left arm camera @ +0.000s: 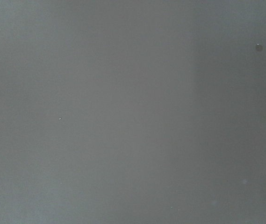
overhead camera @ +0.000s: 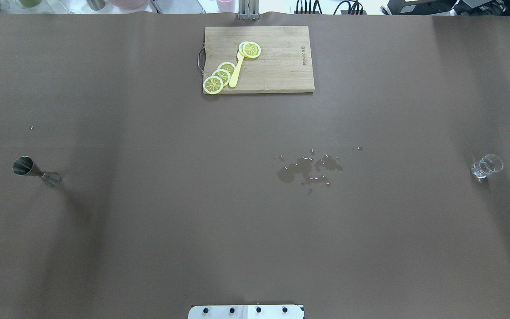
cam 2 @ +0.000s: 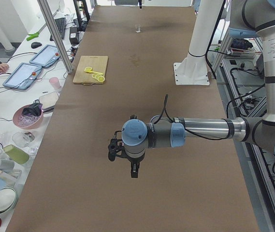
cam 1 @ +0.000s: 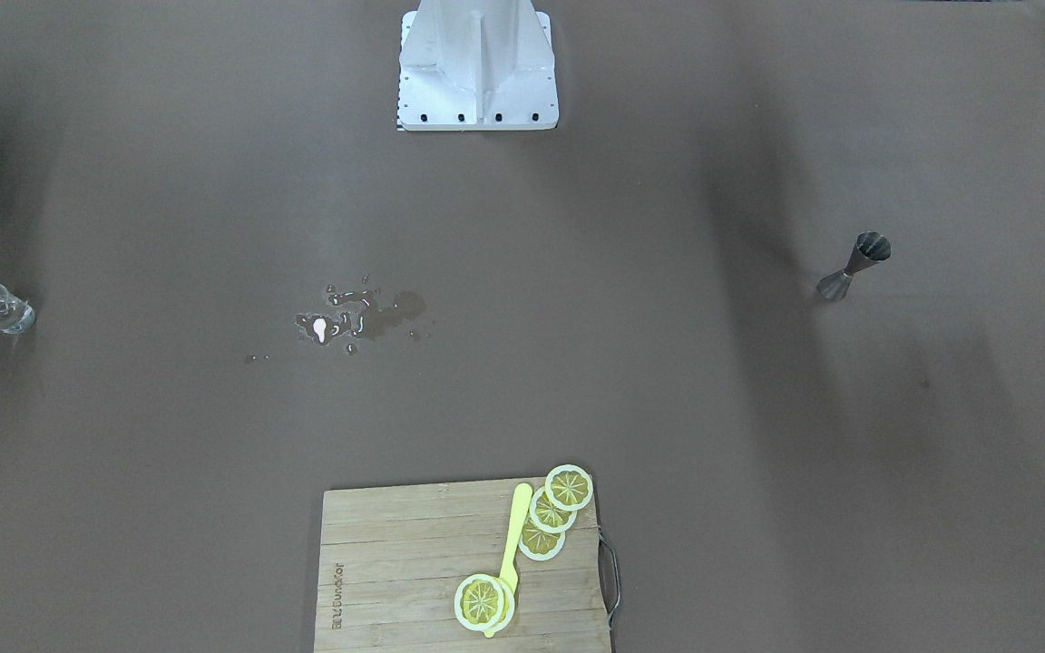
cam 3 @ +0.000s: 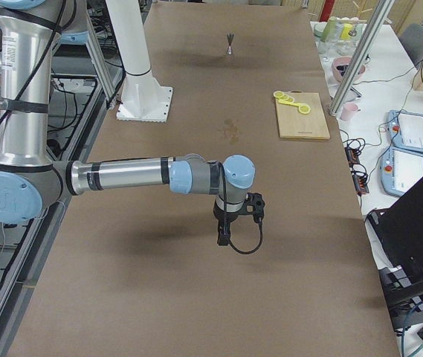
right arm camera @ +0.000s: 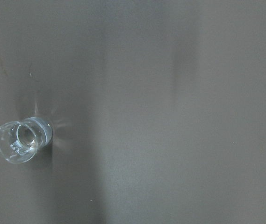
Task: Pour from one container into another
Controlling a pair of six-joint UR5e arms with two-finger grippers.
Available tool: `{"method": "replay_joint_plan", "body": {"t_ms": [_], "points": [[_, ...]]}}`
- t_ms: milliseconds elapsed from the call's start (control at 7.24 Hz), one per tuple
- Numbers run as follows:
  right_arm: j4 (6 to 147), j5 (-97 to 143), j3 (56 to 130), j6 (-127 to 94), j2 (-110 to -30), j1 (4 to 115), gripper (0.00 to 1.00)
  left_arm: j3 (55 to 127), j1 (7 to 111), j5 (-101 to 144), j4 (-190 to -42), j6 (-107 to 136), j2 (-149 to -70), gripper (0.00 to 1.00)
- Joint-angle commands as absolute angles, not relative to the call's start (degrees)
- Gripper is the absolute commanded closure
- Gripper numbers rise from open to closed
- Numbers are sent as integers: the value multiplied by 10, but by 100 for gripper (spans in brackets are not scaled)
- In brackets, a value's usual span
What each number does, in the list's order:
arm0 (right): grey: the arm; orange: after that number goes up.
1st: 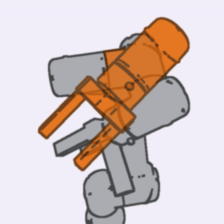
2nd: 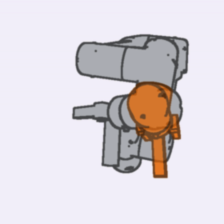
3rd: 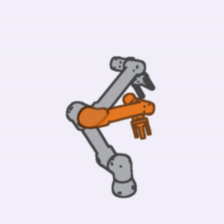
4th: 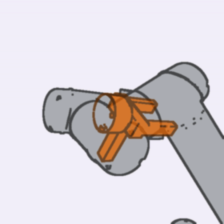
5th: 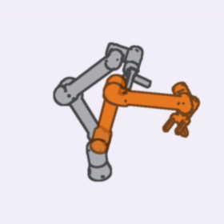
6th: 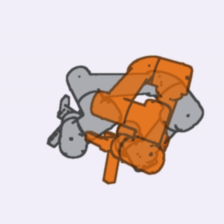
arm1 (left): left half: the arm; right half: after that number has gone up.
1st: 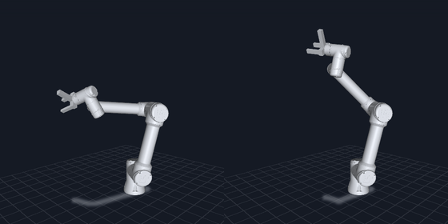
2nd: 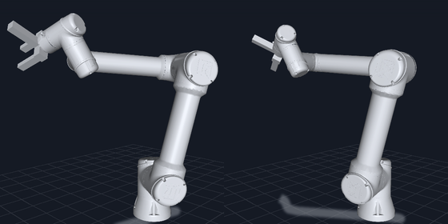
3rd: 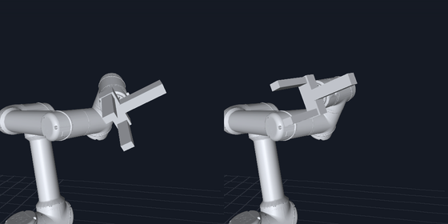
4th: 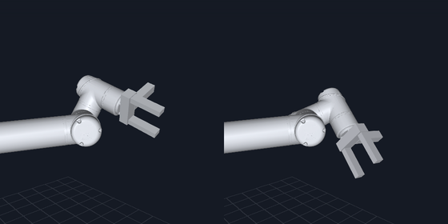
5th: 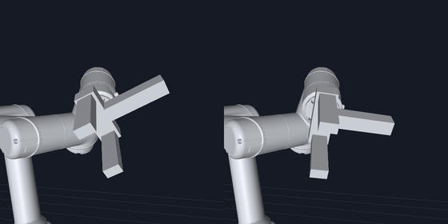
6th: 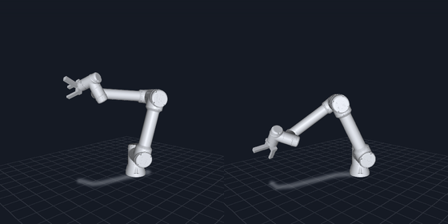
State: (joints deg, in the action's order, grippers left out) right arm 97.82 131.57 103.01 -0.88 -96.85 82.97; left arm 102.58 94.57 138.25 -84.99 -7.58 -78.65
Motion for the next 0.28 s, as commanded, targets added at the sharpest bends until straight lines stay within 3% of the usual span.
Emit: {"method": "replay_joint_plan", "body": {"t_ms": [0, 138], "points": [[978, 1316, 1030, -9, -969, 830, 0, 1026, 946, 1383, -850, -76, -787, 1], [978, 1316, 1030, -9, -969, 830, 0, 1026, 946, 1383, -850, -76, -787, 1]]}}
